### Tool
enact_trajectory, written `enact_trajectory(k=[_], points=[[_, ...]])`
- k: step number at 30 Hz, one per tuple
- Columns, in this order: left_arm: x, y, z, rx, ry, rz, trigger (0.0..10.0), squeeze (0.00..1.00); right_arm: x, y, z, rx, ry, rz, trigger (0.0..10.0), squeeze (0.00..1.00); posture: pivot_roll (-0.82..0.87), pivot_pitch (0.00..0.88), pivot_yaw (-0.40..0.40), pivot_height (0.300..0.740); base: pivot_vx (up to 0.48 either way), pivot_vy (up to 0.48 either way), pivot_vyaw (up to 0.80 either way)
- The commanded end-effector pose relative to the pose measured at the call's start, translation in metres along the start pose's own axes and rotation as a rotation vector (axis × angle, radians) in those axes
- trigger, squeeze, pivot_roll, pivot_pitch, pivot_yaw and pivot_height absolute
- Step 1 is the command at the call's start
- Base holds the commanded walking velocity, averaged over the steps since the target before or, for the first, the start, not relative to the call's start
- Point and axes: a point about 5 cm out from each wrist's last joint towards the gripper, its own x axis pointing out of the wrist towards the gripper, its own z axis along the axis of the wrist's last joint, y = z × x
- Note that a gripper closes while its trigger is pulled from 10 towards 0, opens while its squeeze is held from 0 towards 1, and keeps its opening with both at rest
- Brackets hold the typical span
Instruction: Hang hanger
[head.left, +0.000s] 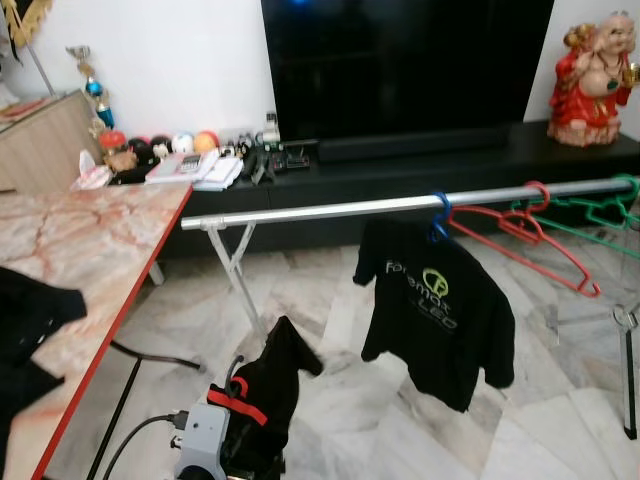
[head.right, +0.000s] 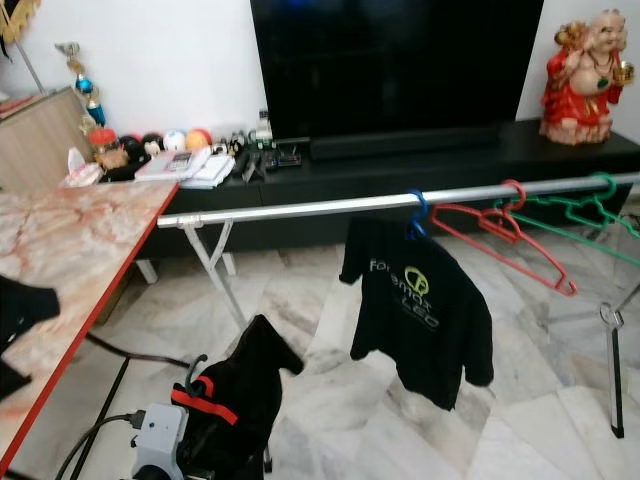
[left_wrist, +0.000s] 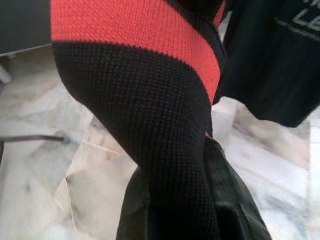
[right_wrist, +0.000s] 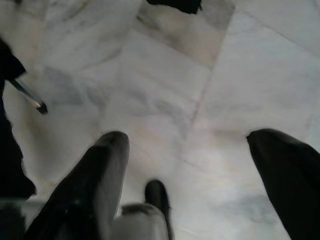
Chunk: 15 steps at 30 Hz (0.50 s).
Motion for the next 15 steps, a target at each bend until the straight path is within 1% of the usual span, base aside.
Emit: enact_trajectory(k=[1,3,15], points=[[0.0037,-0.0017,0.0093,0.017,-0.035,-0.014,10.0,0.0,-0.0019,-0.0045,-0.009,0.001,0.034,-0.01,10.0,0.0,0.02,0.0,0.065,0.74,0.311,0.0,-0.79],[0.004,-0.0023,0.0097,0.025,-0.037,-0.021,10.0,0.0,-0.0019,-0.0045,-0.009,-0.002,0.034,-0.009,10.0,0.0,0.02,0.0,0.065,0.74,0.311,0.0,-0.79],[0.0067,-0.01,0.011,0.039,-0.031,-0.087,10.0,0.0,-0.0019,-0.0037,-0.0093,-0.001,0.037,0.002,10.0,0.0,0.02,0.0,0.065,0.74,0.0,0.0,-0.78]])
